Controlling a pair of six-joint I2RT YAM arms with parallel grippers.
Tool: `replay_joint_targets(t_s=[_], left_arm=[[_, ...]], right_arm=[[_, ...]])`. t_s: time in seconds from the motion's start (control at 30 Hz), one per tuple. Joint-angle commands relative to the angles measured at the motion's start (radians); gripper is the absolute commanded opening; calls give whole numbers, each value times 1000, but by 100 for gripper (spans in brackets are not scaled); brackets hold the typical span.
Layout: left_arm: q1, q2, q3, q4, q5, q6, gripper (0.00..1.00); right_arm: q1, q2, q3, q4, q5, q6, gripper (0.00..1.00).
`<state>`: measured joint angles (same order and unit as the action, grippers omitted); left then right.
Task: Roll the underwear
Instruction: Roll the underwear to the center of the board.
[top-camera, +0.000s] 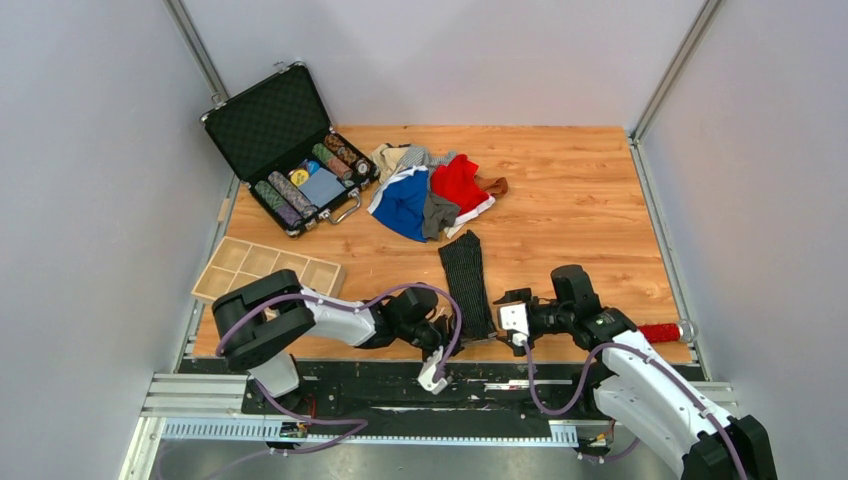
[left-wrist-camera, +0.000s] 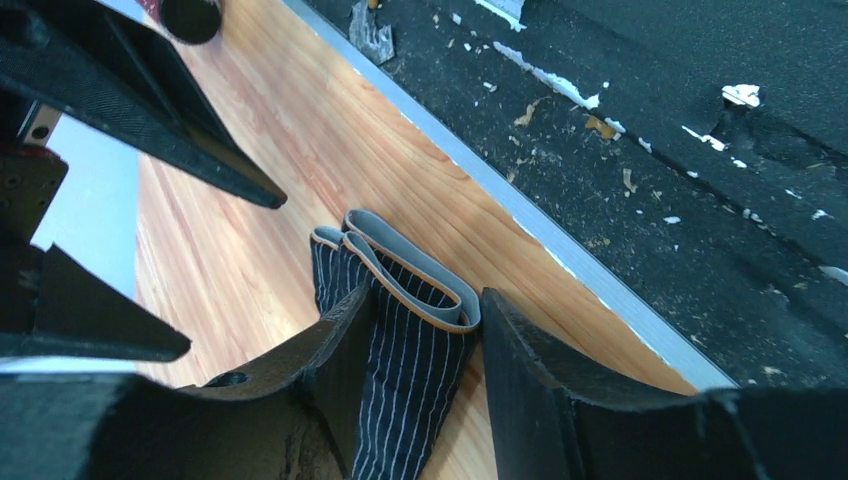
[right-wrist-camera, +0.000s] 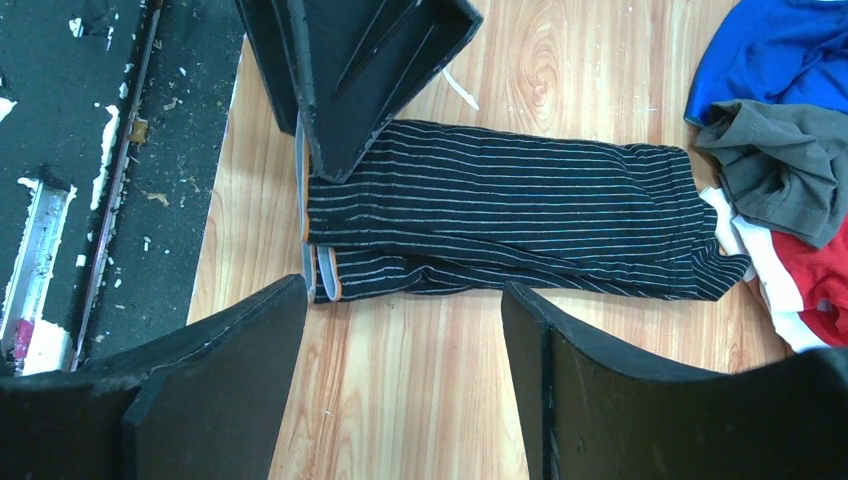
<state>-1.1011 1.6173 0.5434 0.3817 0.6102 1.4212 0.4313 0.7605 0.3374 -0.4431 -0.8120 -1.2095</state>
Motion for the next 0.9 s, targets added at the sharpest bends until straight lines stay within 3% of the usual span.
replay_joint_targets(t_s=[0.0, 0.13, 0.3, 0.33, 0.53, 0.67, 0.87], left_arm=[[-14, 52, 58, -80, 44, 67, 49], [-14, 80, 97, -141, 36, 66, 36], [-8, 42, 98, -170, 41, -44, 3], [0, 29, 93, -161, 48, -72, 1], [80, -78, 90, -60, 115, -471, 0], [106, -93, 89, -11, 140, -606, 0], [123, -86, 74, 86, 143, -706, 0]], right_arm=[[5, -8, 0, 33, -8, 36, 73], [4, -19, 1, 29, -9, 51, 73], [4, -44, 6, -31, -36, 5, 75], [4, -61, -4, -46, -52, -31, 76], [36, -201, -109, 71, -73, -84, 85], [106, -174, -131, 173, -19, -18, 86], [217, -4, -99, 319, 97, 97, 86]])
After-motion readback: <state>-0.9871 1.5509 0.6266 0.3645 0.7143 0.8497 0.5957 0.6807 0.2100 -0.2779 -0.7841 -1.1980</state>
